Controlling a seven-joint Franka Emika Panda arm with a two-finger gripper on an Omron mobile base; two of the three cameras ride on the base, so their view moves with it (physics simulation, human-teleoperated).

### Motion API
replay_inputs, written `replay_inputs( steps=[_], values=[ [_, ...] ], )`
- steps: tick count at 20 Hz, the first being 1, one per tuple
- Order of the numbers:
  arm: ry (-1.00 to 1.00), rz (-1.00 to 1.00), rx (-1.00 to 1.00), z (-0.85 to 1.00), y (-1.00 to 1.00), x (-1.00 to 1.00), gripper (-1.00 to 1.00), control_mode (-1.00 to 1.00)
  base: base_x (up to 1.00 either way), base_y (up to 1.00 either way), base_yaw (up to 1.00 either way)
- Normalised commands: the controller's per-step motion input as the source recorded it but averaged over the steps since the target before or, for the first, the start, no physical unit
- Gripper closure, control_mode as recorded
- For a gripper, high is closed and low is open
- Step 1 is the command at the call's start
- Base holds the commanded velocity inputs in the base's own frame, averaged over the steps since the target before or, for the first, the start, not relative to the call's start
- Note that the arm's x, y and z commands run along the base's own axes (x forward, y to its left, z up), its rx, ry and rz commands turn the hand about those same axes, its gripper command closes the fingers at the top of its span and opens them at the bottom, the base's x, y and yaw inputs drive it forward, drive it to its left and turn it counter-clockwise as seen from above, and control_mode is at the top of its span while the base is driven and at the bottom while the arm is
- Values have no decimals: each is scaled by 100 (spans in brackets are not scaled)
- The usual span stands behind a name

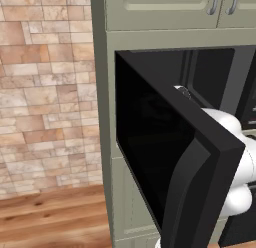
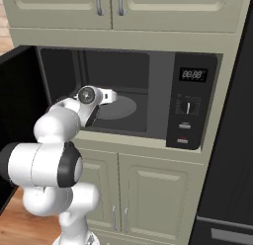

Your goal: Pick the cup of tea, navigate to the dining table, and place it on the saucer.

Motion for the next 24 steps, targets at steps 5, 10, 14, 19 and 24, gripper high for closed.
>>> replay_inputs(
  steps=[5,10,14,19,24],
  values=[
    [0,0,0,-10,0,5,-100,-100,0,0,0],
    [0,0,0,-11,0,2,-100,-100,0,0,0],
    [0,0,0,-9,0,1,-100,-100,0,0,0],
    [0,0,0,-8,0,2,100,-100,0,0,0],
    [0,0,0,-3,0,2,100,-100,0,0,0]
  ],
)
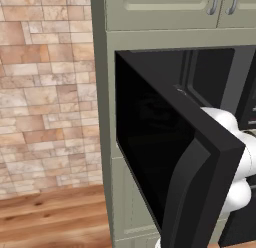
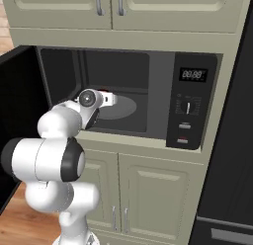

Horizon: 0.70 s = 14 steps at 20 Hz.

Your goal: Pick the cup of tea, navigate to the dining table, and place it on the saucer.

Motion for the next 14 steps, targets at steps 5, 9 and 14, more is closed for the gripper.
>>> replay_inputs(
  steps=[5,9,14],
  values=[
    [0,0,0,0,0,1,100,-100,0,0,0],
    [0,0,0,0,0,0,100,-100,0,0,0],
    [0,0,0,0,0,0,100,-100,0,0,0]
  ],
)
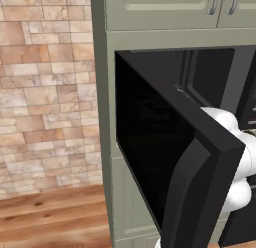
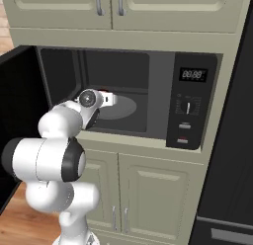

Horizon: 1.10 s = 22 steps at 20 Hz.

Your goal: Pick the cup of tea, navigate to the dining table, and place it on the saucer.

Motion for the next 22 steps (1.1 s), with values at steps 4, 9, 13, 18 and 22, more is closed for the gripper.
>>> replay_inputs(
  steps=[4,9,13,18,22],
  values=[
    [0,0,0,0,0,0,100,-100,0,0,0],
    [0,0,0,-1,-1,-11,100,-100,0,0,0],
    [-3,0,0,0,-4,-55,100,-100,0,0,0],
    [-4,0,2,8,0,-74,100,-100,0,0,0],
    [0,0,0,39,-3,-67,100,-100,0,0,0]
  ],
)
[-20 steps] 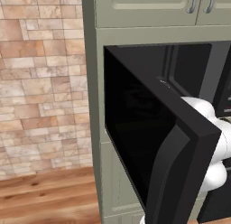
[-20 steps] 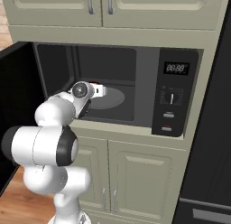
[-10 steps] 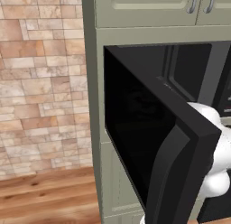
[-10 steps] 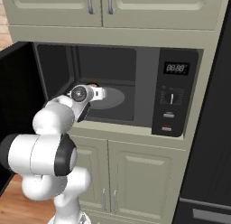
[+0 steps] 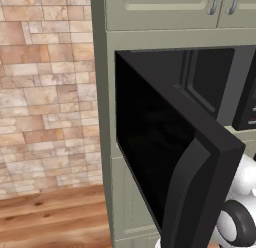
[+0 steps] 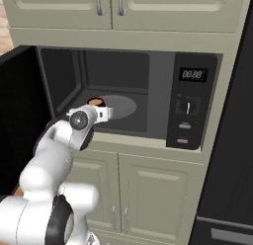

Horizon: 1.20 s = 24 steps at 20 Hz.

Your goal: Pick the cup of tea, navigate to the dining table, and place it on the saucer.

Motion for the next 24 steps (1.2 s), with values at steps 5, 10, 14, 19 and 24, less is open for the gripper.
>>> replay_inputs(
  steps=[5,10,14,19,24],
  values=[
    [0,0,0,48,-21,-58,100,-100,0,0,0],
    [0,1,1,42,-31,-50,100,-100,0,0,0],
    [0,3,1,31,-23,-48,100,-100,0,0,0],
    [0,3,0,32,-15,-51,100,-100,0,0,0],
    [0,2,0,38,-15,-53,100,-100,0,0,0]
  ],
)
